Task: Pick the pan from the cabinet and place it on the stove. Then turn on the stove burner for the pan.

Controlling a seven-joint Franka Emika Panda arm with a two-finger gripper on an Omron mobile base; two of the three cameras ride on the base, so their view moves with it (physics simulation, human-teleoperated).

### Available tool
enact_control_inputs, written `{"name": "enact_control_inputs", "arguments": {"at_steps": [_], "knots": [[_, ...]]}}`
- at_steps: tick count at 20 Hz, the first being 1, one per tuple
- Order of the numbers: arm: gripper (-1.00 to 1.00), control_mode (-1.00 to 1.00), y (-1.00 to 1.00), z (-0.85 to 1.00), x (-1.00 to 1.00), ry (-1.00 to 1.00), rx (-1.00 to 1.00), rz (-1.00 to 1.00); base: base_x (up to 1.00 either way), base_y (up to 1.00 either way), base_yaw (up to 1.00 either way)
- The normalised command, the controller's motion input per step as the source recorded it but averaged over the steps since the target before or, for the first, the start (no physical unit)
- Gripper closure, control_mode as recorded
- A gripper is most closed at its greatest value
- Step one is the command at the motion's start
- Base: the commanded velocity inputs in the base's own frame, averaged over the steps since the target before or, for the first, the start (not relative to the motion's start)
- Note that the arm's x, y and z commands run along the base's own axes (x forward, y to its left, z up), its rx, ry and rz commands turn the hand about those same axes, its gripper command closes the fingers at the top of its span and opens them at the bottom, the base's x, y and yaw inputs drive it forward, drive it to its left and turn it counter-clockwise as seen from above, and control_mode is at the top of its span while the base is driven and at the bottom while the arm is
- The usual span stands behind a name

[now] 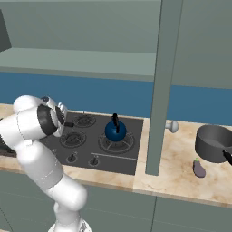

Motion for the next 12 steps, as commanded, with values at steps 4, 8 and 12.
{"name": "enact_control_inputs", "arguments": {"at_steps": [4,8,12], "knots": [[1.00,-1.00,0.25,-0.29,0.04,0.00,-0.03,-0.03,0.00,0.00,0.00],[1.00,-1.00,0.34,-0.18,0.05,0.00,-0.04,-0.04,0.00,0.00,0.00],[1.00,-1.00,0.35,-0.15,0.06,0.00,-0.04,-0.05,0.00,0.00,0.00]]}}
